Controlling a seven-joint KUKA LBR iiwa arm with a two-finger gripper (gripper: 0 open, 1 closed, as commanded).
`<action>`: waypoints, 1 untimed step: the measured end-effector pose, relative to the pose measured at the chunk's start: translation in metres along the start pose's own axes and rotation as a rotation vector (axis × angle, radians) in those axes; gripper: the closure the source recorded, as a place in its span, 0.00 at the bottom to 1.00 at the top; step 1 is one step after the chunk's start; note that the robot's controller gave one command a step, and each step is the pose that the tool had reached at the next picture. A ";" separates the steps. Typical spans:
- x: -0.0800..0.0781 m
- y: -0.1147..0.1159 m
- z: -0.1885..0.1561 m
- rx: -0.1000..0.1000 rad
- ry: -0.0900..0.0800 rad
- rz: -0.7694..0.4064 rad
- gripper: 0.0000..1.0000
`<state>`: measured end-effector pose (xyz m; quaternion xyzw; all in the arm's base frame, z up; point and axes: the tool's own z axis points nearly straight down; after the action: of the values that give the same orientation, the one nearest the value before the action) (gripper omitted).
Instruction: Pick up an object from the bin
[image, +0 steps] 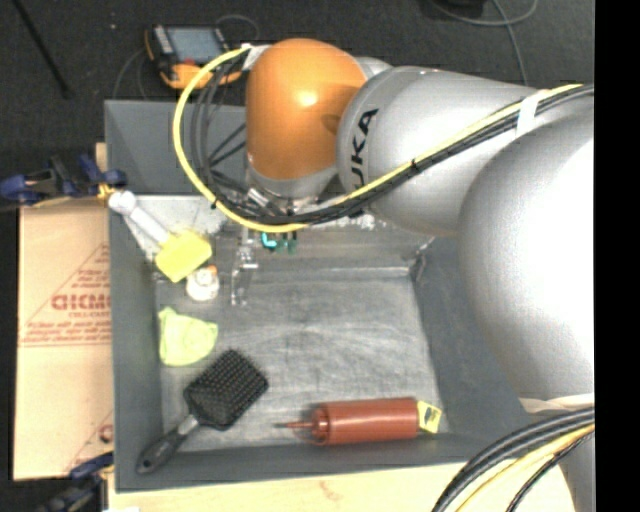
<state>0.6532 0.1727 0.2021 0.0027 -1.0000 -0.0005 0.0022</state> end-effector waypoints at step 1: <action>-0.002 -0.001 -0.005 -0.002 -0.009 0.003 0.00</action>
Offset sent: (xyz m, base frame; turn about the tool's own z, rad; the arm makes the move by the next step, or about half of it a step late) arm -0.0322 0.0653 -0.1321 0.0668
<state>0.6551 0.1720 0.2076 0.0012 -1.0000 -0.0013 -0.0021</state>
